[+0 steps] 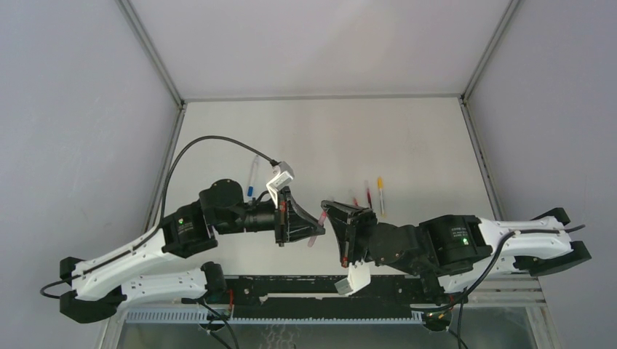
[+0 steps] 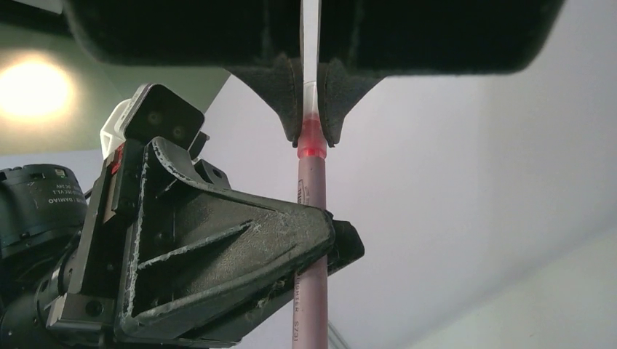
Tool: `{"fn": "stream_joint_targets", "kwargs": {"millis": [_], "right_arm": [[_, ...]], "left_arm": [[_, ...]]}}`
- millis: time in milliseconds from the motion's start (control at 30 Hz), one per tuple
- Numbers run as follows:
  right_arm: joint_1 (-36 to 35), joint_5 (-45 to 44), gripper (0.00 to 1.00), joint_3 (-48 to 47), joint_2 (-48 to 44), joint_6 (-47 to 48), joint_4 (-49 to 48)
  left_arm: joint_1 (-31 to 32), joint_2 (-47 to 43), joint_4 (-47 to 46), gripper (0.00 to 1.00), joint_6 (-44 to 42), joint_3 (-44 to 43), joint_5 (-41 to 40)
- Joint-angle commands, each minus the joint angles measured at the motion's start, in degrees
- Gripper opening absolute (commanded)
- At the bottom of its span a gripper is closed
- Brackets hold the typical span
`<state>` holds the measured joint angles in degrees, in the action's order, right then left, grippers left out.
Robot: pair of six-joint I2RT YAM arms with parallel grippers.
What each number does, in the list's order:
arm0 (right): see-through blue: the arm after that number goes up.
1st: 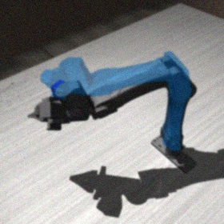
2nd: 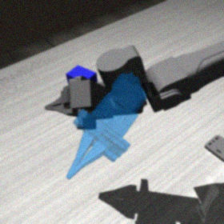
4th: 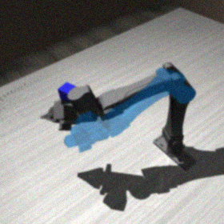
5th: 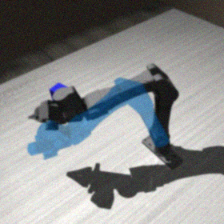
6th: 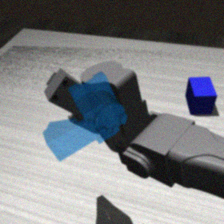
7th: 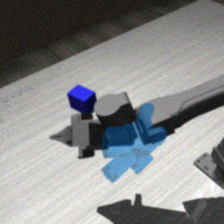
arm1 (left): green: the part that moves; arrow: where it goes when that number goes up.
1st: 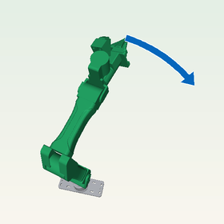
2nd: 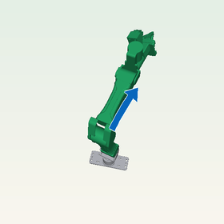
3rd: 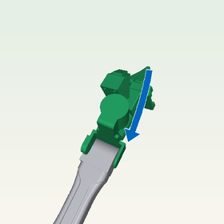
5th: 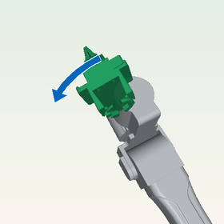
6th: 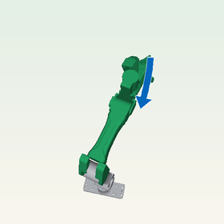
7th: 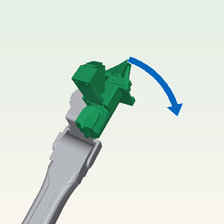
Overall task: Insert the pens into the pen caps
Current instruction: Insert the pen cap onto the pen.
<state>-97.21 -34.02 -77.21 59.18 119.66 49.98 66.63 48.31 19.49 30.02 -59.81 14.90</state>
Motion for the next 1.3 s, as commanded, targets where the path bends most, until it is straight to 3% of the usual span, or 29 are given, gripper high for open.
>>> {"fn": "stream_joint_targets", "kwargs": {"millis": [0, 333, 733, 1133, 1267], "right_arm": [[-1.0, 2.1, 0.0, 1.0, -0.2, 9.4, 0.4], [-3.1, 2.9, 0.0, 6.2, 0.4, 6.9, -3.0], [-14.8, 7.7, 0.0, 13.5, 6.3, -5.7, -9.1], [-22.6, 13.5, 0.0, 16.0, 13.2, -17.3, -13.6], [-22.6, 10.8, 0.0, 16.0, 13.6, -17.7, -14.7]], "left_arm": [[0.0, -0.5, -3.9, 0.0, 0.3, -3.2, -1.9], [-0.4, -3.7, -7.1, 0.0, 3.4, -1.7, -9.7], [-5.2, -4.1, -10.9, 0.0, 5.6, -1.4, -5.4], [-7.0, -5.9, -10.9, 0.0, 6.0, -0.2, -5.9], [-7.3, -5.7, -11.9, 0.0, 6.5, 0.8, -5.2]]}}
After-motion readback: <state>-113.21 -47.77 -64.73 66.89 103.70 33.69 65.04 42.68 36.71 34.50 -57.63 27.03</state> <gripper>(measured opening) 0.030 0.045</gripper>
